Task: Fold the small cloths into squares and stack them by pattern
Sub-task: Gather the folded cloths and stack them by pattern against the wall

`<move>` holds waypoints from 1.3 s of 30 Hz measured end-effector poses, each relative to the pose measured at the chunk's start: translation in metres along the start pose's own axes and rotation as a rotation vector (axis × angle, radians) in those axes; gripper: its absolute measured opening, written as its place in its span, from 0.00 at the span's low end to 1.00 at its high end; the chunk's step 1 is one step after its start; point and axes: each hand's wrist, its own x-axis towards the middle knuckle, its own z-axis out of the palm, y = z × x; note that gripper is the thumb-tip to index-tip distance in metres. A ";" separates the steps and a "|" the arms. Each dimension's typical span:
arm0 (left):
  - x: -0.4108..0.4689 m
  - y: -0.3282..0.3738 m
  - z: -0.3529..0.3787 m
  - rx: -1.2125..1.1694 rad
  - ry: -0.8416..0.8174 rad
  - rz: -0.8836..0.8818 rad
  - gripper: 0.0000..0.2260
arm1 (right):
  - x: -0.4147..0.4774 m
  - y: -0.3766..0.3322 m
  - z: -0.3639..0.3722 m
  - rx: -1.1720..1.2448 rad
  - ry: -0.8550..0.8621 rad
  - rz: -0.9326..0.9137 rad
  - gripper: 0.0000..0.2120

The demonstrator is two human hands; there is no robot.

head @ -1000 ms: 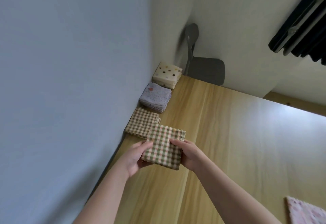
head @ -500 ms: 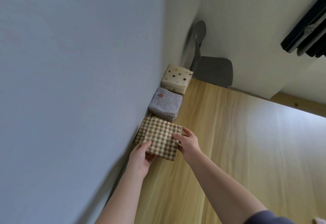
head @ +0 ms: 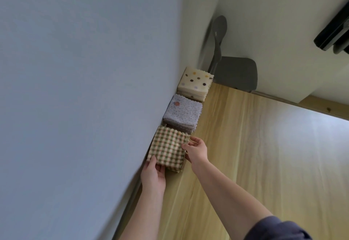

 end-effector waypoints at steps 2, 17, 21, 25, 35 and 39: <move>0.003 0.001 0.001 -0.018 -0.004 -0.004 0.15 | 0.000 0.001 0.001 0.020 0.003 -0.006 0.20; -0.033 0.008 -0.015 0.697 0.204 0.302 0.05 | -0.026 -0.004 0.004 -0.423 0.058 -0.266 0.24; -0.029 0.007 -0.015 1.361 -0.184 1.030 0.14 | -0.037 0.001 -0.012 -0.936 0.003 -0.710 0.26; 0.007 0.006 -0.004 1.957 -0.332 1.209 0.24 | -0.030 0.006 -0.020 -1.373 -0.161 -0.792 0.27; 0.034 0.011 -0.009 2.264 -0.411 1.095 0.28 | -0.017 0.018 -0.024 -1.558 -0.251 -0.761 0.26; 0.007 0.015 -0.013 2.033 -0.432 1.032 0.29 | -0.035 0.020 -0.059 -1.304 -0.199 -0.789 0.26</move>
